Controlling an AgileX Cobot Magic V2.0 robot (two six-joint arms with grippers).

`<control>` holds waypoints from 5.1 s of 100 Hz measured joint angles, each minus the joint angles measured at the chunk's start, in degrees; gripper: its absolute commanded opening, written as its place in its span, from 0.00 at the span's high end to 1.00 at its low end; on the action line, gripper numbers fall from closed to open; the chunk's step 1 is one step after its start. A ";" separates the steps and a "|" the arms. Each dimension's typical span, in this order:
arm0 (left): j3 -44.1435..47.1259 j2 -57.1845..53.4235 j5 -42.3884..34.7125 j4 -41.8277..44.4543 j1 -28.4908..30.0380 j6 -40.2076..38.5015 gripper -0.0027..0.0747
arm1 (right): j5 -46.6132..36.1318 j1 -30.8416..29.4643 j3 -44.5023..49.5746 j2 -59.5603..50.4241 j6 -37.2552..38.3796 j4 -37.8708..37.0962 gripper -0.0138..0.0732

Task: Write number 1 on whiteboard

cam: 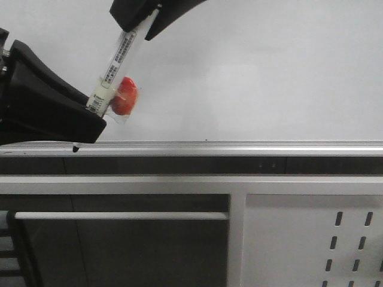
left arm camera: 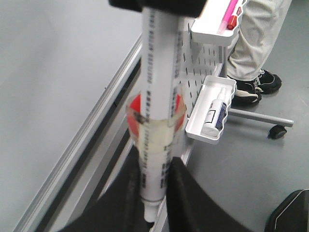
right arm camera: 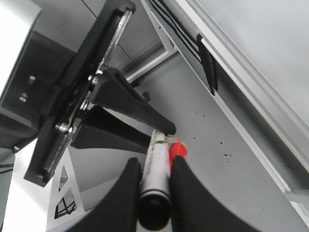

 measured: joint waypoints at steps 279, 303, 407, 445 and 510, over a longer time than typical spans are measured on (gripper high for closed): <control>6.61 -37.10 16.65 0.29 0.00 -27.89 0.99 | -87.34 15.93 58.25 -34.19 -5.78 -9.90 0.91; 6.61 -37.10 16.90 0.29 0.00 -28.39 0.99 | -91.39 15.93 58.25 -34.19 -9.50 -5.79 0.91; 6.61 -37.10 17.03 0.29 0.00 -29.26 0.99 | -99.32 15.93 57.13 -29.60 -10.82 -4.99 0.91; 6.61 -37.10 17.03 0.29 0.00 -29.26 0.99 | -102.30 16.06 56.99 -22.73 -10.82 -2.70 0.91; 6.61 -37.10 15.75 0.29 0.00 -29.26 0.99 | -96.21 17.07 58.35 -18.82 -9.97 2.43 0.91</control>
